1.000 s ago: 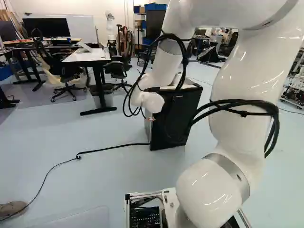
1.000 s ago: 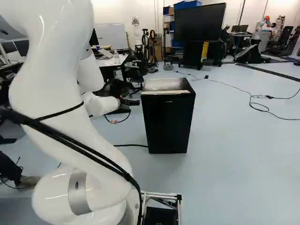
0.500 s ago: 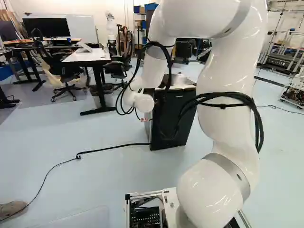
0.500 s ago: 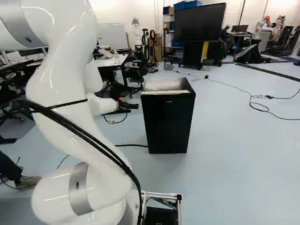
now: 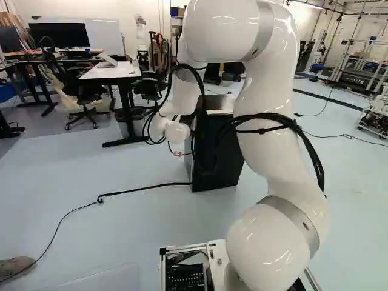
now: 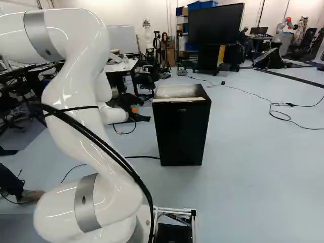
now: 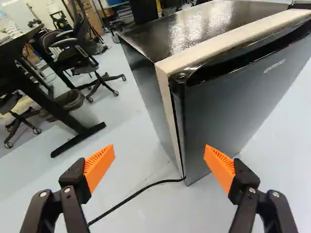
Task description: Open the fridge door
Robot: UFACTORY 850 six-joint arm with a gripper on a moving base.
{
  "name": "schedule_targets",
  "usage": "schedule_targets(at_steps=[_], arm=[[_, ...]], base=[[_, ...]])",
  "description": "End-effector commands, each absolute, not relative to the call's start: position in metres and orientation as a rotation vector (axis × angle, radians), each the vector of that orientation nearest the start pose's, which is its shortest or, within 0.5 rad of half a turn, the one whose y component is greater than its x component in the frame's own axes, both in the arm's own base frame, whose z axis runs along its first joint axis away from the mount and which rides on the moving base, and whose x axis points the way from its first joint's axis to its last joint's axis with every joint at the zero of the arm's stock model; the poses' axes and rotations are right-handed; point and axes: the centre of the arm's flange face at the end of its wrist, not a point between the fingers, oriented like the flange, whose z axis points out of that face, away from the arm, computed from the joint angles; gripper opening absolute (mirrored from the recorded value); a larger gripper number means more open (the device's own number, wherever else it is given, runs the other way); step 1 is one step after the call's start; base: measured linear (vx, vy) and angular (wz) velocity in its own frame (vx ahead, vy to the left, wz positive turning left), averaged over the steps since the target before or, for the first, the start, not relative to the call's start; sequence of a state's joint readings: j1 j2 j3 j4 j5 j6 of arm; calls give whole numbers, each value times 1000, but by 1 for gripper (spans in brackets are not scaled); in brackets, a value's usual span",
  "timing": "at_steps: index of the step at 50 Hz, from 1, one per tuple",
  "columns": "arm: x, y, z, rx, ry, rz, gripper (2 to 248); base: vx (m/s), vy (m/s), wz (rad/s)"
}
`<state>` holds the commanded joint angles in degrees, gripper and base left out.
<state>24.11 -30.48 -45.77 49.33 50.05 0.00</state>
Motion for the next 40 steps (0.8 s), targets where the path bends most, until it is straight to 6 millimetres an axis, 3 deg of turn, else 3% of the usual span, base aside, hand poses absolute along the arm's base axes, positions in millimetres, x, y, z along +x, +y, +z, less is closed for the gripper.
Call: schedule_targets(at_steps=[17,40], arm=[[492,156,266,-2662,889,-1615,247],[492,147,269,-2606,1073,-1732,247]], base=[[0,0,0],[0,0,0]])
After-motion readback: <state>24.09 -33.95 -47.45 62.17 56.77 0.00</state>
